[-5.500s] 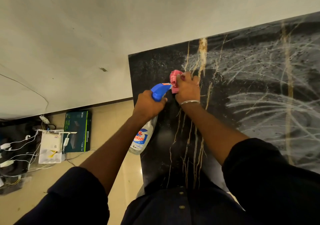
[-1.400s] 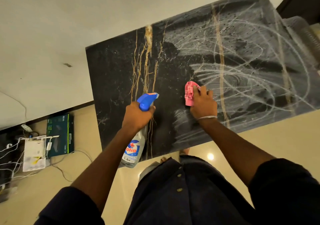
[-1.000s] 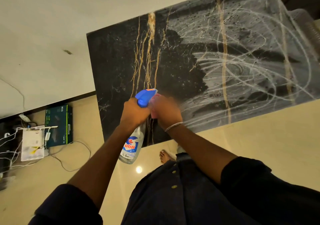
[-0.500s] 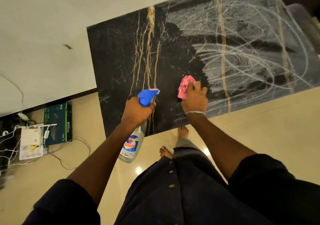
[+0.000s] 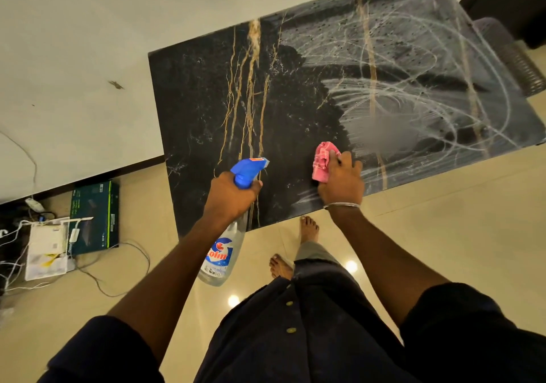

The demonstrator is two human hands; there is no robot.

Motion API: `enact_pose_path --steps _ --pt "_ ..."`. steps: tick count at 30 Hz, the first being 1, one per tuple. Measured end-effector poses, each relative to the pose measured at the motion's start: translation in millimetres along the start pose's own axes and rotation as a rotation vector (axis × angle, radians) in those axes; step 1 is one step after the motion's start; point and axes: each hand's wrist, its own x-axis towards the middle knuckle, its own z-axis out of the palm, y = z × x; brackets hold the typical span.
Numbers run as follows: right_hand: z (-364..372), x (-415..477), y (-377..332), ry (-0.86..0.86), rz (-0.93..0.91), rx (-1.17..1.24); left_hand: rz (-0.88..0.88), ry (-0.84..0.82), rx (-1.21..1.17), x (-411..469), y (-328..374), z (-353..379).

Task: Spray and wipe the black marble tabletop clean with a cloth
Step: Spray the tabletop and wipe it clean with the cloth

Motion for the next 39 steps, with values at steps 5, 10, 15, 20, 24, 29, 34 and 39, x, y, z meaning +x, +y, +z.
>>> enact_pose_path --steps 5,10,15,20,24,29,34,39 --pt "13 -21 -26 0.025 -0.011 0.060 -0.024 -0.005 0.002 -6 2 6" --pt "35 -64 -71 -0.026 -0.300 0.128 -0.020 -0.007 0.073 -8 2 13" --pt "33 -70 -54 -0.008 -0.441 0.070 -0.017 -0.033 0.144 -8 2 19" --pt "22 -51 16 0.100 -0.237 0.022 -0.026 -0.013 0.085 -9 4 18" --pt "16 -49 27 0.110 -0.120 0.011 -0.044 -0.013 0.059 -12 6 23" --pt "32 -71 -22 0.097 -0.231 0.053 -0.057 -0.026 0.076 -18 9 29" --pt "37 -82 -41 0.018 -0.489 0.033 -0.050 -0.025 0.083 -20 12 29" --pt "23 -58 25 0.097 -0.306 -0.014 -0.047 -0.043 0.067 -17 12 28"
